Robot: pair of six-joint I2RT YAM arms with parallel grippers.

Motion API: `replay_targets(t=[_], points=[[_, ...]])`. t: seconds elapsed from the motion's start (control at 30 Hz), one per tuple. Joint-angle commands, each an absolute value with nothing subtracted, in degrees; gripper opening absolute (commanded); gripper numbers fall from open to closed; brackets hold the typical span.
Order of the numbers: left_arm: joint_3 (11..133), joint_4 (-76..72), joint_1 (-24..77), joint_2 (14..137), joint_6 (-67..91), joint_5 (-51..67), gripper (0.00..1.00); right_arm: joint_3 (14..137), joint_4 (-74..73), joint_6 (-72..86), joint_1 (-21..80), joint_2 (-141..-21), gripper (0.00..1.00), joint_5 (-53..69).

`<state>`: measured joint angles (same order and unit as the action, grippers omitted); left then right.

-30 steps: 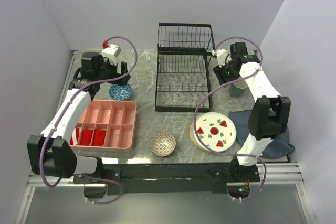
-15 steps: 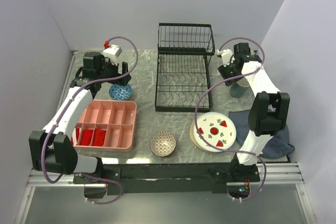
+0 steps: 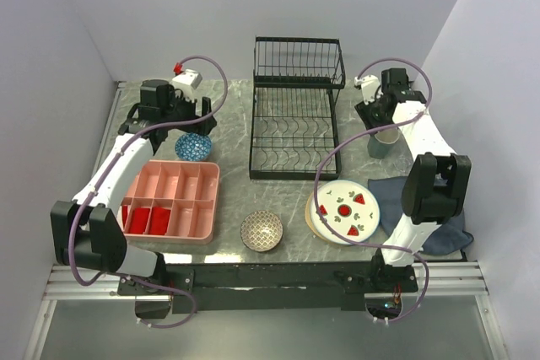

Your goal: Load the mixed dishes into the dish rack

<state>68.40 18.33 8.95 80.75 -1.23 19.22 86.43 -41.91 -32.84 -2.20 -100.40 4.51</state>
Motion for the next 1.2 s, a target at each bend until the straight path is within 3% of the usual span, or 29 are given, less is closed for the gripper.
replay_targets(t=[0.0, 0.47, 0.8, 1.17], points=[[71.45, 17.23, 9.67, 80.86, -1.23, 20.3, 0.88, 85.34, -40.96, -32.69, -2.9, -99.23, 0.55, 3.17], [71.89, 17.23, 10.02, 81.47, -2.02, 19.25, 0.88, 86.04, -44.03, -32.87, -3.34, -104.15, 0.38, 3.16], [71.37, 16.88, 10.55, 81.12, -1.85, 20.47, 0.88, 86.05, -47.54, -33.14, -3.34, -103.54, 0.0, 6.59], [60.91, 1.59, 13.62, 75.32, 10.01, 35.06, 1.0, 90.62, -53.09, -28.57, -2.46, -91.5, 0.0, 17.48]])
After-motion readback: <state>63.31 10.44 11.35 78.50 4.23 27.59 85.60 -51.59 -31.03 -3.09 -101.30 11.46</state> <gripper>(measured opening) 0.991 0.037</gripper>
